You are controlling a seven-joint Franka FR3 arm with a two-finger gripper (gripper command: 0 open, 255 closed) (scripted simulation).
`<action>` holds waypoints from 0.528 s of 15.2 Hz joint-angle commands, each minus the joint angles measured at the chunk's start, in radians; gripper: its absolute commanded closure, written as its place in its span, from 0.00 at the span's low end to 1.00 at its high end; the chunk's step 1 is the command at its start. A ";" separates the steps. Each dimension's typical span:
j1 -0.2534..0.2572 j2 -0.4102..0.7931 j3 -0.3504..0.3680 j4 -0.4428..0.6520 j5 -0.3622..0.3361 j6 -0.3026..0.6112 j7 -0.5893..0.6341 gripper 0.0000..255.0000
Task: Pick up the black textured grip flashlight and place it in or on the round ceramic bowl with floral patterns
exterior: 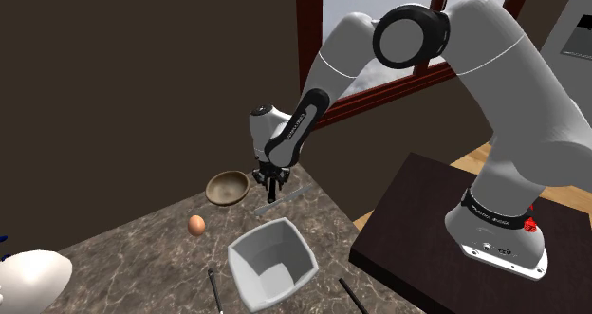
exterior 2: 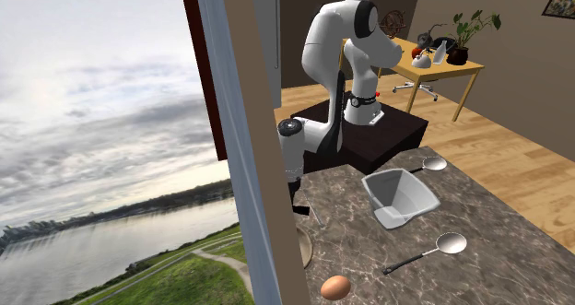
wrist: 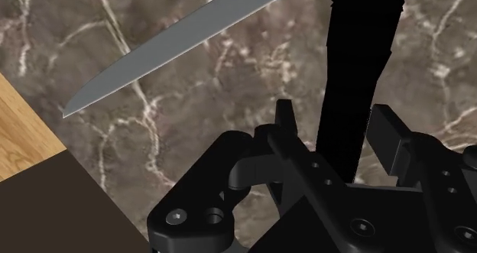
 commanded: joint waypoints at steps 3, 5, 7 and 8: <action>0.001 0.005 0.001 0.000 0.000 0.010 0.000 1.00; 0.001 0.007 0.001 0.004 0.000 0.008 0.000 1.00; -0.003 -0.017 0.006 -0.007 0.003 -0.005 -0.002 1.00; -0.005 -0.029 0.008 -0.012 0.005 -0.012 -0.003 1.00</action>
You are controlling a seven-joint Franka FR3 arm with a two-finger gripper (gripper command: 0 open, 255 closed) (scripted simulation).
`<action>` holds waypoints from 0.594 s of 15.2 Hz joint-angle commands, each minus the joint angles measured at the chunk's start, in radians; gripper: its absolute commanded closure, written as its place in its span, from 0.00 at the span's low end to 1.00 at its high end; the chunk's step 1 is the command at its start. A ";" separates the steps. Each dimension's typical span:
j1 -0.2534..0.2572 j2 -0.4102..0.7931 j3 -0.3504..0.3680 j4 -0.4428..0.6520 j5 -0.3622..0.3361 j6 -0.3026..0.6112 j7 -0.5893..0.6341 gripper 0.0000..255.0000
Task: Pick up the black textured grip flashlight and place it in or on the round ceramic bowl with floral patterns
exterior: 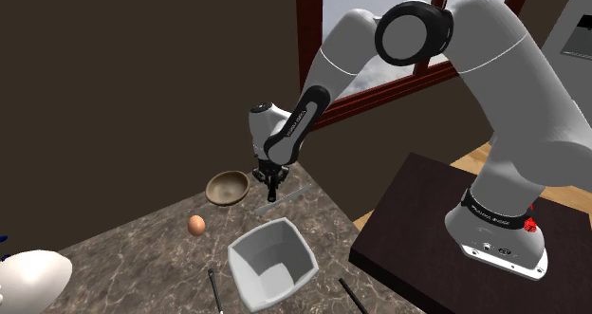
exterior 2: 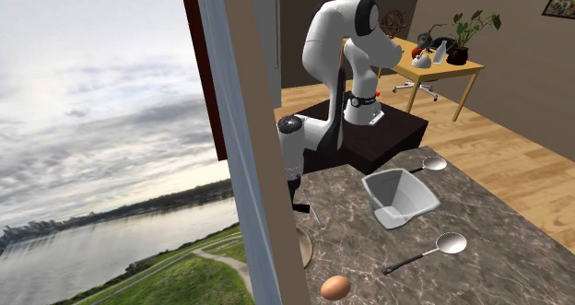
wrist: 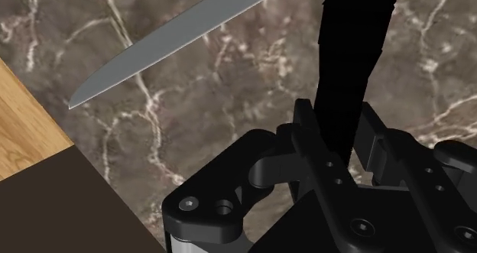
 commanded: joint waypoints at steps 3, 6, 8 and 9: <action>-0.007 -0.045 0.010 -0.019 0.007 -0.024 -0.004 1.00; -0.012 -0.079 0.018 -0.031 0.014 -0.047 -0.008 1.00; -0.016 -0.102 0.022 -0.038 0.018 -0.062 -0.011 1.00; -0.018 -0.113 0.025 -0.041 0.021 -0.070 -0.013 1.00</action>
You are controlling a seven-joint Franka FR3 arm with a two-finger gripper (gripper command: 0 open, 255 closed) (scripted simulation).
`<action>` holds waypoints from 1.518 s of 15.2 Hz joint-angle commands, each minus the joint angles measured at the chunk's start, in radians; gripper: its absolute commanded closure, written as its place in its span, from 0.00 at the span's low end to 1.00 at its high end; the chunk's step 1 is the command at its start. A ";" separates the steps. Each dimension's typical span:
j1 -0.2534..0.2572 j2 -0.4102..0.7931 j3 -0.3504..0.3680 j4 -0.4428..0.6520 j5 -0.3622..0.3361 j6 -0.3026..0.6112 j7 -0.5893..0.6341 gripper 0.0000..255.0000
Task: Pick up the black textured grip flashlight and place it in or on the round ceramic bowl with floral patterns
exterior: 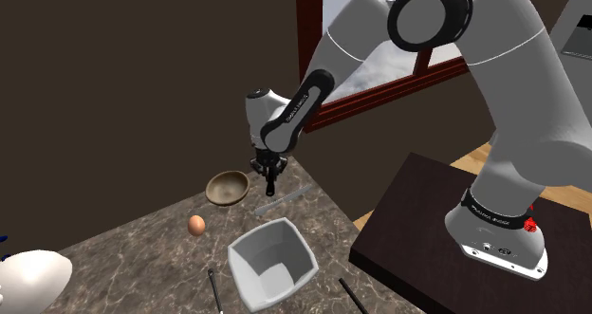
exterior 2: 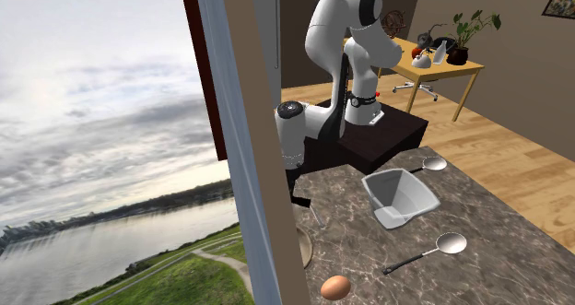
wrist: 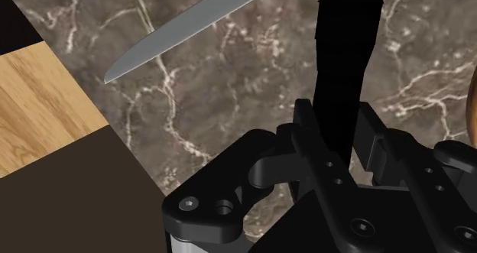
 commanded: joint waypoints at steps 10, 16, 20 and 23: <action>-0.020 -0.121 0.027 -0.028 0.028 -0.093 -0.018 1.00; 0.055 0.025 0.024 0.238 0.018 -0.215 0.029 1.00; 0.119 0.176 0.019 0.508 0.012 -0.333 0.053 1.00; 0.173 0.328 0.014 0.786 0.012 -0.456 0.060 1.00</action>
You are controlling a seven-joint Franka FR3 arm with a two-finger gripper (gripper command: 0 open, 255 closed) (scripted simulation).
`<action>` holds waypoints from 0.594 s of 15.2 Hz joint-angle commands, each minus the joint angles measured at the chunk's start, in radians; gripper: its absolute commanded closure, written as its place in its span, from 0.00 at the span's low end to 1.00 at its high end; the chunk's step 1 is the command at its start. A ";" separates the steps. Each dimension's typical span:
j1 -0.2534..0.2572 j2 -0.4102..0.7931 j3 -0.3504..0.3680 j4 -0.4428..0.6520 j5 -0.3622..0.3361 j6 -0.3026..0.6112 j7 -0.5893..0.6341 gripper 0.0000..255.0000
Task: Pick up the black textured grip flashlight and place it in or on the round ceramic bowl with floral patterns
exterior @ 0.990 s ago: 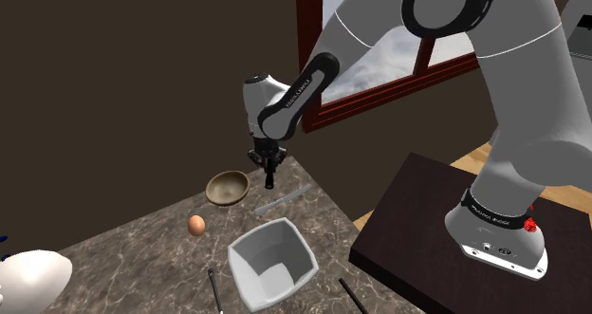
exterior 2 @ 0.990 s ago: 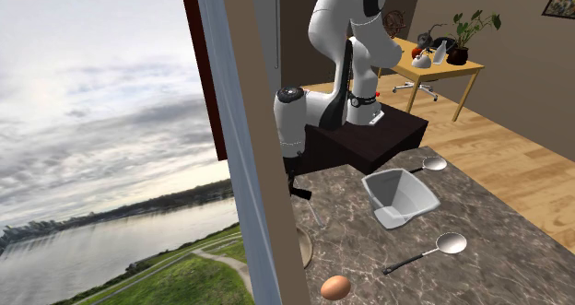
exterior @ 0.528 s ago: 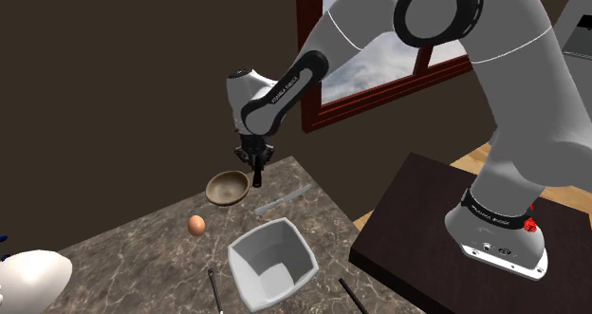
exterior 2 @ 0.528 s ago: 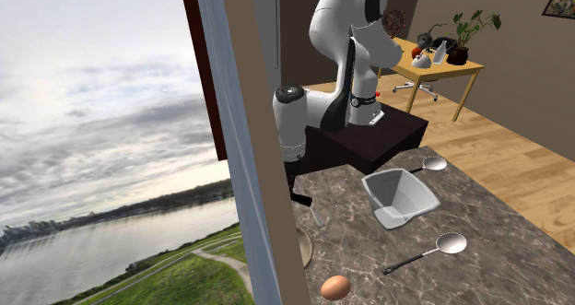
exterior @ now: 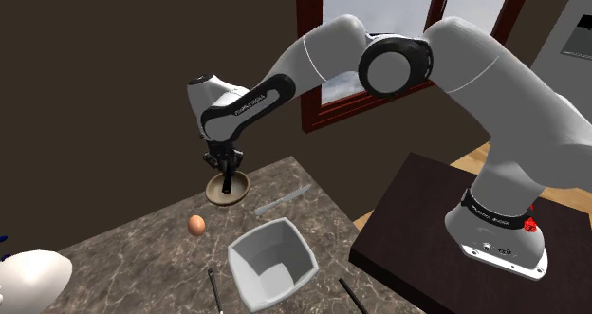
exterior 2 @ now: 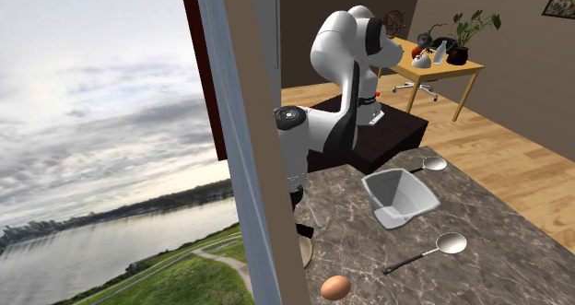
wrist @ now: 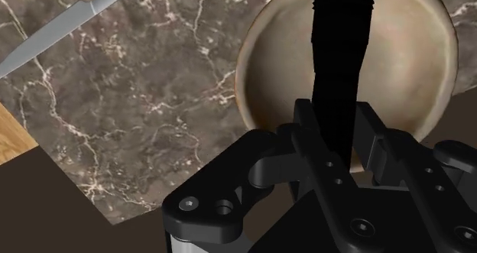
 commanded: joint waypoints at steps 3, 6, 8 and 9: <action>0.041 0.128 -0.006 0.211 -0.001 -0.081 0.005 1.00; 0.043 0.156 -0.008 0.221 -0.003 -0.063 0.005 1.00; 0.045 0.176 -0.010 0.230 -0.004 -0.052 0.005 1.00; 0.045 0.185 -0.011 0.234 -0.004 -0.046 0.005 1.00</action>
